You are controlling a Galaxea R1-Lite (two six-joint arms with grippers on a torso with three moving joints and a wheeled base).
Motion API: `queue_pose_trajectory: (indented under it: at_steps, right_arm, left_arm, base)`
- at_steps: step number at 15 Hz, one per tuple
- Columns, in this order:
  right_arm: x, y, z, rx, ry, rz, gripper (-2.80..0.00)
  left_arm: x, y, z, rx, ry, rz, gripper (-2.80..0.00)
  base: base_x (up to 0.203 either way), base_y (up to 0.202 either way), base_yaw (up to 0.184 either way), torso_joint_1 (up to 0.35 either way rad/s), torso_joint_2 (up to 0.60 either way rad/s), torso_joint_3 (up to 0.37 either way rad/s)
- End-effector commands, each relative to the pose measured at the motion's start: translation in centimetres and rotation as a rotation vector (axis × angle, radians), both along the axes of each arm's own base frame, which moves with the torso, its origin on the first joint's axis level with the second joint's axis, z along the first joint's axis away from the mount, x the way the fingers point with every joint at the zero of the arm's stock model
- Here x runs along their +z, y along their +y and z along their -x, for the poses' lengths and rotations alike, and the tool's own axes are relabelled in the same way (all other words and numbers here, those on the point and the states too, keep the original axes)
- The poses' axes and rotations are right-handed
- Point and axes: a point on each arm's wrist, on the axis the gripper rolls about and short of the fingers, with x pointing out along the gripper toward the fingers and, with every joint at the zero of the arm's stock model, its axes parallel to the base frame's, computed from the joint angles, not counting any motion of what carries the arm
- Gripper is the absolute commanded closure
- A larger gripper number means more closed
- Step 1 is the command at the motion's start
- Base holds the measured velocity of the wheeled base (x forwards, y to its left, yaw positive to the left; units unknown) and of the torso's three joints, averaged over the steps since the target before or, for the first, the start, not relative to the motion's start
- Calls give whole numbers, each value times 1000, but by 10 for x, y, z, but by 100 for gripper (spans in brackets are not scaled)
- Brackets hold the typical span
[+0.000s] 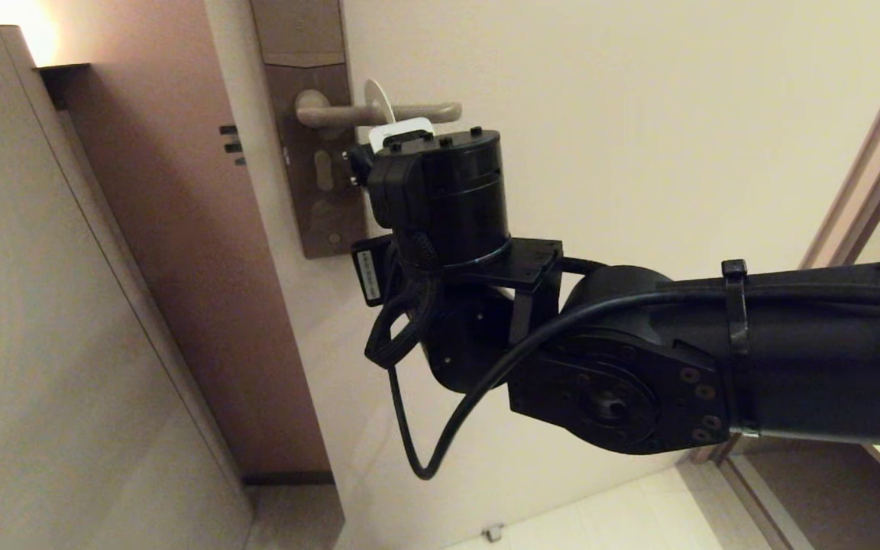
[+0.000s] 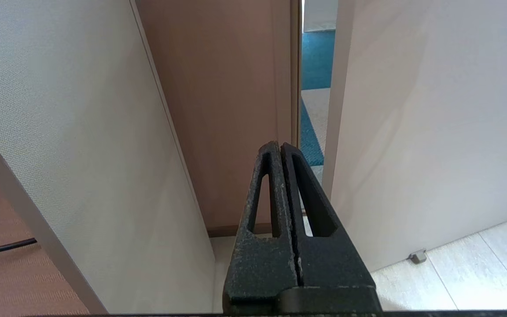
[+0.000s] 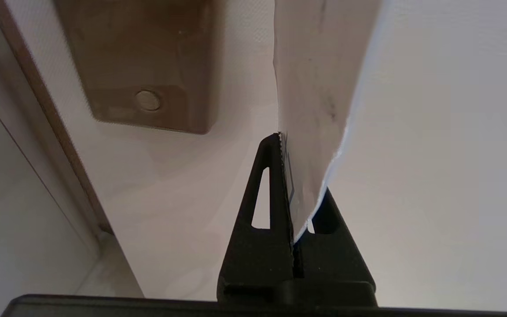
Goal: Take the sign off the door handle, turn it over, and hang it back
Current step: Hang the sign back with the other side facing out
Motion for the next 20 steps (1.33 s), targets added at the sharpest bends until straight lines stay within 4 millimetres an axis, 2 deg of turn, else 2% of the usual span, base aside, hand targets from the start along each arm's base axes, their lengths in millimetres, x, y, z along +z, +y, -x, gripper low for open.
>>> queue_pose_trajectory:
  at_steps: [1,5,13,20]
  right_arm:
    - [-4,7,-1,0,0,2,0]
    - [1,18,1,12,5,-1,0]
    - [-5,20,0,14,22,5,0]
    - [1,15,2,15,34,21,0]
  left_arm:
    - [0,0,0,1,1,0,0]
    - [0,0,0,0,1,-1,0]
    - [0,0,0,0,1,0,0]
    - [0,0,0,1,1,0,0]
  base:
    - [0,0,0,0,0,0]
    - [0,0,0,0,0,0]
    - [0,0,0,0,0,0]
    - [0,0,0,0,0,0]
